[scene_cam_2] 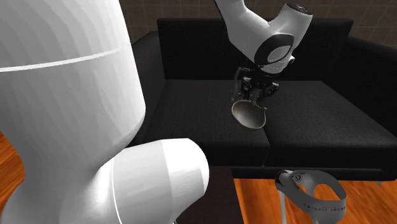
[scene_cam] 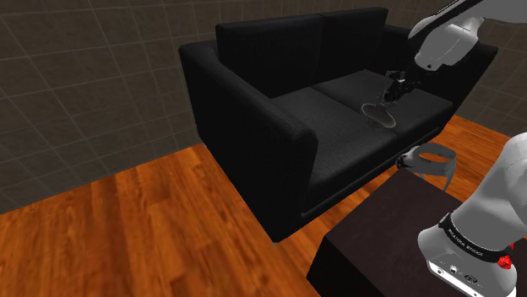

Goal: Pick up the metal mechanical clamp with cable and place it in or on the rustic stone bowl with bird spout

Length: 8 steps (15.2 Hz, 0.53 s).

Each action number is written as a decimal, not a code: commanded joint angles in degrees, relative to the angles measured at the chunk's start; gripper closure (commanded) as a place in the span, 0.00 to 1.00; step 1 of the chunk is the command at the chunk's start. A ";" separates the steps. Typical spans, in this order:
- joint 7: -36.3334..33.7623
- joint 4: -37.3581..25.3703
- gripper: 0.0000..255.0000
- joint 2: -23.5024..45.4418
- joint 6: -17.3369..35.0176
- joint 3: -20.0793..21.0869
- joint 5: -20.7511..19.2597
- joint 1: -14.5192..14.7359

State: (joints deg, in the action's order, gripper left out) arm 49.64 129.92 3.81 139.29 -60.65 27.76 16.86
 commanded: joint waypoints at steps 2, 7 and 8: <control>12.05 -7.17 1.00 11.65 -5.48 2.00 13.66 -6.97; 13.98 -6.80 1.00 13.24 -4.31 4.66 16.04 -9.36; 13.97 -6.81 1.00 13.24 -4.31 4.66 16.03 -9.35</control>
State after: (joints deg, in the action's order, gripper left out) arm 63.40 123.17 16.89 134.97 -56.11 43.55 7.67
